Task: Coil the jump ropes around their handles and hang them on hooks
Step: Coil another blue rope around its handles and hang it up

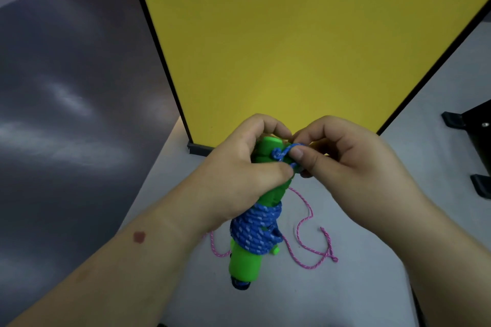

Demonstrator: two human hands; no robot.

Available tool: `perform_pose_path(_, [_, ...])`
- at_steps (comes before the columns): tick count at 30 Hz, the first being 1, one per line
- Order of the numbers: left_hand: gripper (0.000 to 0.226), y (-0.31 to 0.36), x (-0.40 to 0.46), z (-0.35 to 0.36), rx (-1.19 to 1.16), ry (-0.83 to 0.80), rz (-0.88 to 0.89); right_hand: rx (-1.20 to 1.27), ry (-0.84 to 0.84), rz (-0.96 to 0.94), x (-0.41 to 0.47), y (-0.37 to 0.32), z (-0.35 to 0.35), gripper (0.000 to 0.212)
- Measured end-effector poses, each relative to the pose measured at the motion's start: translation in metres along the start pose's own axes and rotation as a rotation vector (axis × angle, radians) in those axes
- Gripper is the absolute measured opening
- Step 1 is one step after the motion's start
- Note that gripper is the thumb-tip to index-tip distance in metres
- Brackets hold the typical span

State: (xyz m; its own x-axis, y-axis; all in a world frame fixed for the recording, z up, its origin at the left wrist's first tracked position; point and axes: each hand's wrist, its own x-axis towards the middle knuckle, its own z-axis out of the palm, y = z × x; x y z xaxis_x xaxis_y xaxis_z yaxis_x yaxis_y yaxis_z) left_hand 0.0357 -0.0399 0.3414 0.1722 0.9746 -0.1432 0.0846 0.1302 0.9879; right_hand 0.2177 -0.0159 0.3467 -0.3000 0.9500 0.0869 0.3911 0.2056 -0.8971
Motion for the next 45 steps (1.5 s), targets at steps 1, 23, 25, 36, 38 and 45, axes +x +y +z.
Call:
perform_pose_path(1, [0.032, 0.000, 0.000, 0.003, -0.007, 0.028, 0.010, 0.016, 0.043, 0.014, 0.000, 0.000, -0.001, 0.003])
perform_pose_path(23, [0.016, 0.000, -0.010, 0.013, 0.618, 0.309, 0.461, 0.726, -0.008, 0.432, 0.002, -0.015, 0.009, 0.019])
perform_pose_path(25, [0.012, 0.002, -0.011, 0.015, 0.541, 0.317, 0.470, 0.794, -0.039, 0.467, 0.002, -0.017, 0.007, 0.023])
perform_pose_path(36, [0.011, 0.015, -0.016, 0.020, 0.288, 0.342, 0.555, 1.151, -0.129, 0.498, -0.006, -0.019, 0.027, 0.015])
perform_pose_path(38, [0.009, 0.020, -0.016, 0.019, 0.282, 0.334, 0.536, 1.123, -0.136, 0.456, -0.008, -0.017, 0.031, 0.015])
perform_pose_path(45, [0.009, 0.019, -0.013, 0.010, 0.336, 0.369, 0.482, 1.045, -0.108, 0.389, -0.006, -0.017, 0.032, 0.013])
